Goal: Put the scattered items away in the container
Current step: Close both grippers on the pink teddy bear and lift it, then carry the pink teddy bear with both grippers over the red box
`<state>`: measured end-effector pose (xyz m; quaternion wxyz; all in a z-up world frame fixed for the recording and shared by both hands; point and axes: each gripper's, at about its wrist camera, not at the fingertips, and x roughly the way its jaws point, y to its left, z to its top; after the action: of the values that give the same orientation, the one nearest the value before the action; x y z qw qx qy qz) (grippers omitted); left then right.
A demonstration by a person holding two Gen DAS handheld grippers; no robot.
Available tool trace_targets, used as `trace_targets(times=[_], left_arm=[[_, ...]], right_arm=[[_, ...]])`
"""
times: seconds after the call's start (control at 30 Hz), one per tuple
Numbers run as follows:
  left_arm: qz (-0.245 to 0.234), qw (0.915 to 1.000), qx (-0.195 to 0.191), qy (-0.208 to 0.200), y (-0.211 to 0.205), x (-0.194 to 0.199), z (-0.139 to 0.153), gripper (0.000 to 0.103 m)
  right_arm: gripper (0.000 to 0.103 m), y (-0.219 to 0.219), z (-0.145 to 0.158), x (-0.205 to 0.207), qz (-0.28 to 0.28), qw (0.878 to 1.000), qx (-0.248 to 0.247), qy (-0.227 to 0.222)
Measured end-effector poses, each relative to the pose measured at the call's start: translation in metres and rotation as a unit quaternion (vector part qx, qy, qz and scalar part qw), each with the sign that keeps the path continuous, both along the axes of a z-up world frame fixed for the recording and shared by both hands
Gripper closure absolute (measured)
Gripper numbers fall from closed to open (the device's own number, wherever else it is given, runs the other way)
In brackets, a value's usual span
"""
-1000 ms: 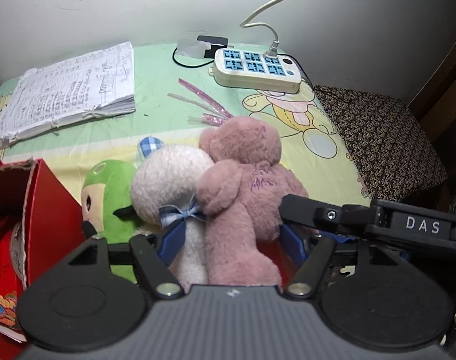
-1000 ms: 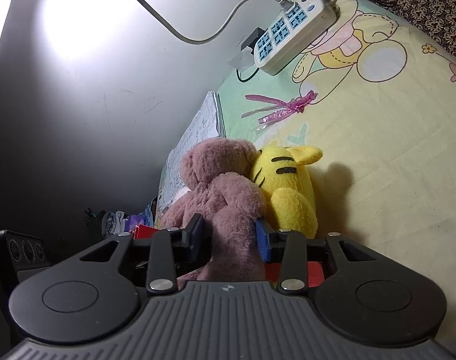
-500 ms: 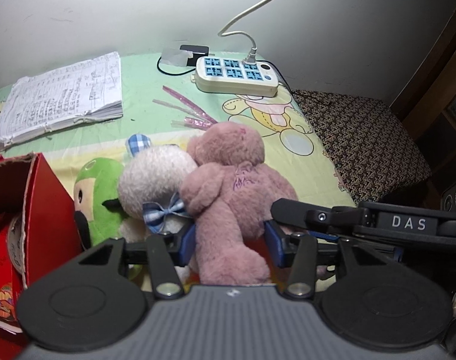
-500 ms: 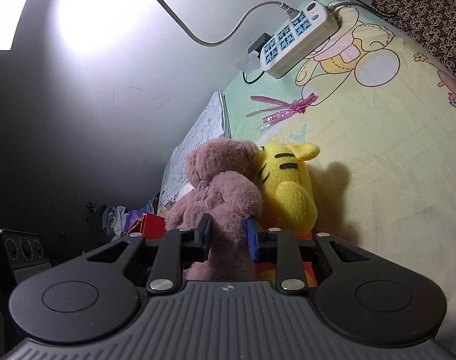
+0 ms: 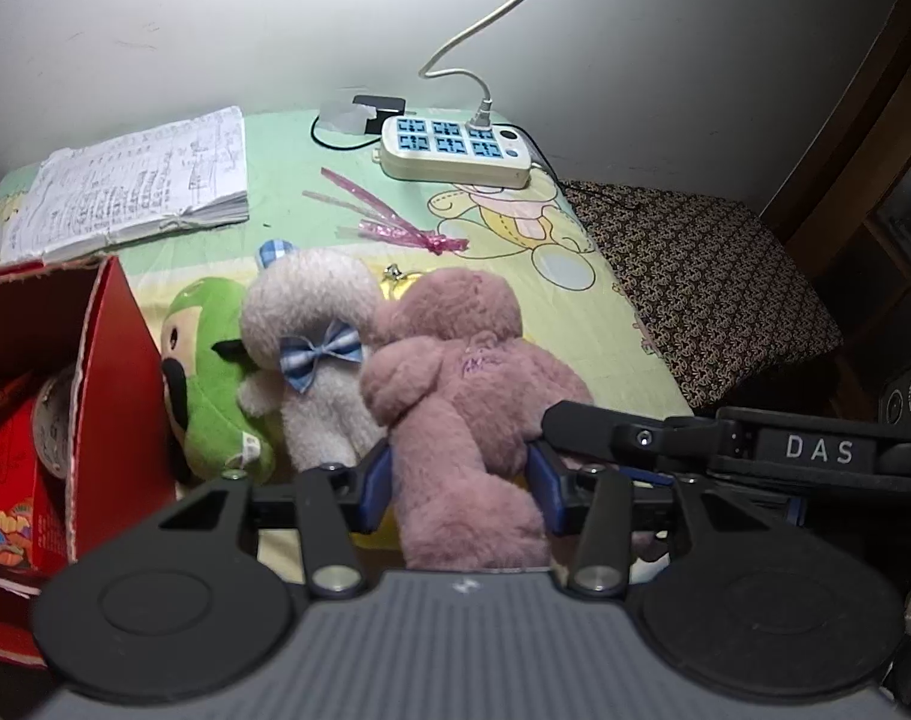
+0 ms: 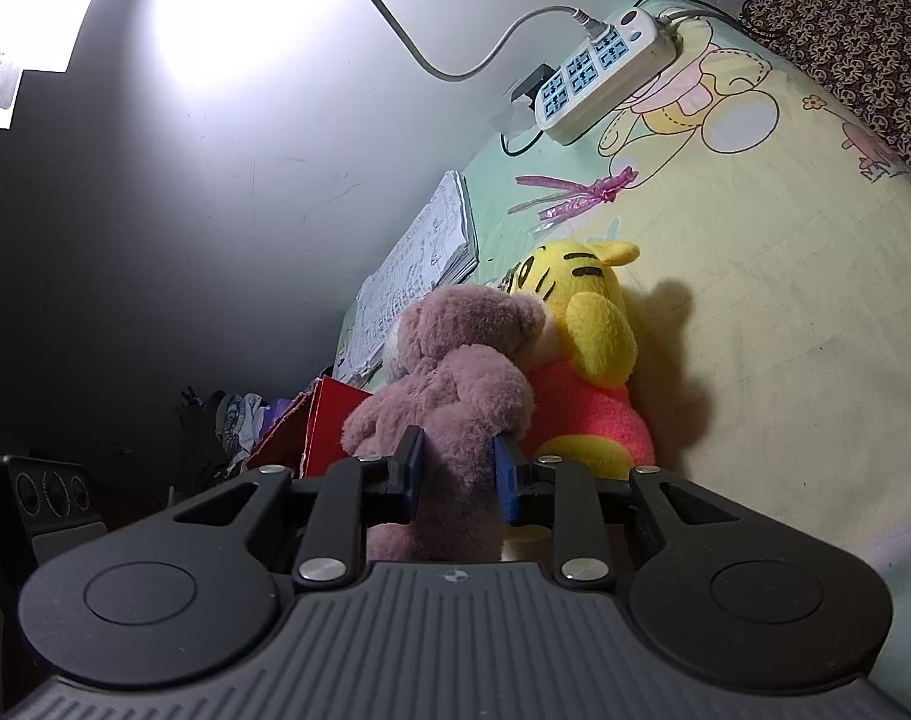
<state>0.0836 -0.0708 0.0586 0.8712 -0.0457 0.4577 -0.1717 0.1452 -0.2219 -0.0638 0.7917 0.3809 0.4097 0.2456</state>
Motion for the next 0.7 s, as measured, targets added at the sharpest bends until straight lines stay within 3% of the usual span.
trace_targets(times=[0.7], left_arm=[[-0.021, 0.9964, -0.034, -0.075, 0.064, -0.058, 0.048, 0.056]], right_arm=[[0.075, 0.054, 0.055, -0.068, -0.03, 0.995, -0.024, -0.093]])
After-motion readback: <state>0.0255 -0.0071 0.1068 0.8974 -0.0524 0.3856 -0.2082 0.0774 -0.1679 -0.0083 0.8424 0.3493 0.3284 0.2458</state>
